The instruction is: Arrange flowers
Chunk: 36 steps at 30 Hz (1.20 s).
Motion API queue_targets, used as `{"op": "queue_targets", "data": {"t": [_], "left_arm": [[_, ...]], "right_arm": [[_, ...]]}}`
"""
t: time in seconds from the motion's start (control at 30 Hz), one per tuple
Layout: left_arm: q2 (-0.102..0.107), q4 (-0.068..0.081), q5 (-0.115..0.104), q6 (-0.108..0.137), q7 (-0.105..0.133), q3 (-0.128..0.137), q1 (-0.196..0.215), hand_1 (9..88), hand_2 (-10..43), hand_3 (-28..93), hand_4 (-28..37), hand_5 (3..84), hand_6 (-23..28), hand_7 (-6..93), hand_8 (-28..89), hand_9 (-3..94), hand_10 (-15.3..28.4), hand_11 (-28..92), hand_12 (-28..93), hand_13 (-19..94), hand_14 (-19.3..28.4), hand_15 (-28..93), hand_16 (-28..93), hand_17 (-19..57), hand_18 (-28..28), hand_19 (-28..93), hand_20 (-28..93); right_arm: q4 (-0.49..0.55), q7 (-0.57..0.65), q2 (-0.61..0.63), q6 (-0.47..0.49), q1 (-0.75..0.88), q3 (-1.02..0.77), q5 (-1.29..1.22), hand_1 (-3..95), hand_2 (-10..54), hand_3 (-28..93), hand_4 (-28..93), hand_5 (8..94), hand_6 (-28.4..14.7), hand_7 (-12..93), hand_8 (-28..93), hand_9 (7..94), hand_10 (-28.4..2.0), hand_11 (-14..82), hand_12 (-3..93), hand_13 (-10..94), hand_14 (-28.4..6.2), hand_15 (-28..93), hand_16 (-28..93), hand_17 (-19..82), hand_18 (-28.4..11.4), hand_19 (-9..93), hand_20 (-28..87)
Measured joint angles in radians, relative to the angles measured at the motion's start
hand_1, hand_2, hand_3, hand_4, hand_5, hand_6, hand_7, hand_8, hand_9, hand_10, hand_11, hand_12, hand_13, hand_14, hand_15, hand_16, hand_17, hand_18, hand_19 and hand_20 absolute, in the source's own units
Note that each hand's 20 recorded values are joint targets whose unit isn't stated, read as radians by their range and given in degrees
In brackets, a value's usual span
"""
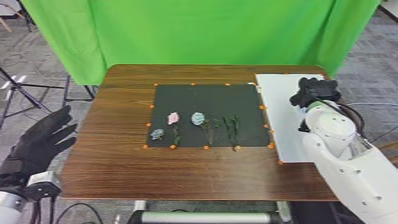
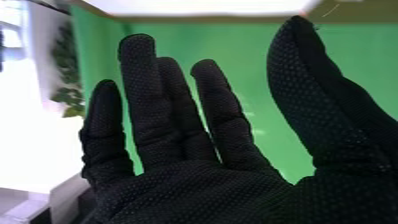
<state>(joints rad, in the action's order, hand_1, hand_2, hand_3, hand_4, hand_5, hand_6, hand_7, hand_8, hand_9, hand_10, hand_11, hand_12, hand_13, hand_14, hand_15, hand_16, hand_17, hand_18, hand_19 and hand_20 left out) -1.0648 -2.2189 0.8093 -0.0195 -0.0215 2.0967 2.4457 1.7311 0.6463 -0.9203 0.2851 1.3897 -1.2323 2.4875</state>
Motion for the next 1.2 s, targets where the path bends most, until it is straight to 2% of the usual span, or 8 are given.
{"op": "queue_targets", "data": {"t": [0.3, 0.43, 0.53, 0.67, 0.73, 0.87, 1.2], "left_arm": [[0.000, 0.000, 0.000, -0.001, 0.000, -0.001, 0.000, 23.5, -0.7, 70, -27.9, 22.0, 0.6, 17.5, -9, 17.8, 8.9, 9, 22, 13, 11.2, 15, 8, -12.6, 18.6, 37, 8], [0.000, 0.000, 0.000, 0.000, 0.000, -0.001, 0.000, 23.5, -0.8, 70, -27.9, 22.0, 0.6, 17.6, -9, 17.8, 8.9, 9, 22, 13, 11.2, 15, 8, -12.6, 18.6, 37, 8], [-0.001, 0.000, 0.000, 0.000, 0.000, -0.001, 0.000, 23.5, -0.7, 70, -27.9, 22.0, 0.6, 17.6, -9, 17.8, 8.9, 9, 22, 13, 11.2, 15, 8, -12.6, 18.6, 36, 8], [-0.004, -0.001, 0.000, 0.000, 0.002, -0.001, 0.001, 23.5, -0.7, 70, -27.9, 21.9, 0.6, 17.6, -9, 17.8, 8.9, 9, 22, 13, 11.2, 15, 8, -12.7, 18.7, 37, 8], [-0.005, -0.002, 0.000, 0.001, 0.002, -0.001, 0.002, 23.6, -0.7, 70, -27.9, 22.0, 0.6, 17.5, -9, 17.8, 9.0, 9, 22, 13, 11.2, 15, 8, -12.7, 18.7, 37, 8], [-0.007, -0.003, 0.000, 0.001, 0.005, 0.000, 0.006, 23.5, -0.7, 70, -27.9, 22.0, 0.5, 17.6, -9, 17.8, 9.0, 9, 22, 13, 11.2, 15, 8, -12.6, 18.7, 37, 8], [-0.009, -0.004, 0.000, 0.001, 0.004, 0.001, 0.006, 23.7, -0.6, 70, -27.9, 22.0, 0.6, 17.5, -9, 17.8, 9.0, 9, 22, 13, 11.1, 15, 8, -12.6, 18.7, 37, 8]], "right_arm": [[-0.067, -0.006, 0.007, -0.028, 0.031, 0.009, 0.008, 32.4, -9.3, 88, -27, 38.9, -4.6, 32, -14, 46.4, -13.6, 28.2, 24.0, 50, -8.4, 54, 18, 12, -20.5, 71, 47], [-0.124, -0.020, 0.003, -0.083, 0.020, 0.032, 0.022, 36.7, -9.4, 88, -28, 45.5, -1.5, 37, -17, 54.9, -11.0, 34.8, 24.1, 58, -5.8, 56, 24, 16, -20.3, 73, 47], [-0.175, -0.037, 0.000, -0.162, 0.009, 0.052, 0.038, 48.6, -9.5, 81, -28, 55.8, 1.7, 52, -2, 71.3, -6.4, 26.3, 46.7, 69, -2.1, 54, 37, 22, -19.4, 76, 48], [-0.214, -0.066, 0.000, -0.291, 0.009, 0.066, 0.074, 52.3, -9.5, 82, -28, 65.1, 3.1, 55, 2, 80.1, -5.7, 27.1, 52.6, 76, -1.5, 58, 37, 27, -18.9, 78, 49], [-0.212, -0.087, 0.001, -0.333, 0.016, 0.064, 0.083, 52.6, -9.5, 82, -28, 66.9, 3.0, 54, 1, 82.4, -5.6, 26.1, 52.9, 77, -1.0, 57, 38, 28, -18.7, 78, 49], [-0.177, -0.117, 0.001, -0.337, 0.036, 0.049, 0.081, 52.2, -9.5, 83, -28, 67.7, 2.9, 53, 1, 83.2, -5.7, 25.1, 53.6, 78, -1.0, 57, 39, 29, -18.6, 78, 49], [-0.006, -0.213, -0.017, -0.355, 0.056, 0.058, 0.036, 51.7, -9.5, 83, -28, 67.5, 3.1, 54, 2, 83.5, -5.8, 24.3, 54.6, 78, -1.5, 57, 39, 28, -18.4, 77, 49]]}}
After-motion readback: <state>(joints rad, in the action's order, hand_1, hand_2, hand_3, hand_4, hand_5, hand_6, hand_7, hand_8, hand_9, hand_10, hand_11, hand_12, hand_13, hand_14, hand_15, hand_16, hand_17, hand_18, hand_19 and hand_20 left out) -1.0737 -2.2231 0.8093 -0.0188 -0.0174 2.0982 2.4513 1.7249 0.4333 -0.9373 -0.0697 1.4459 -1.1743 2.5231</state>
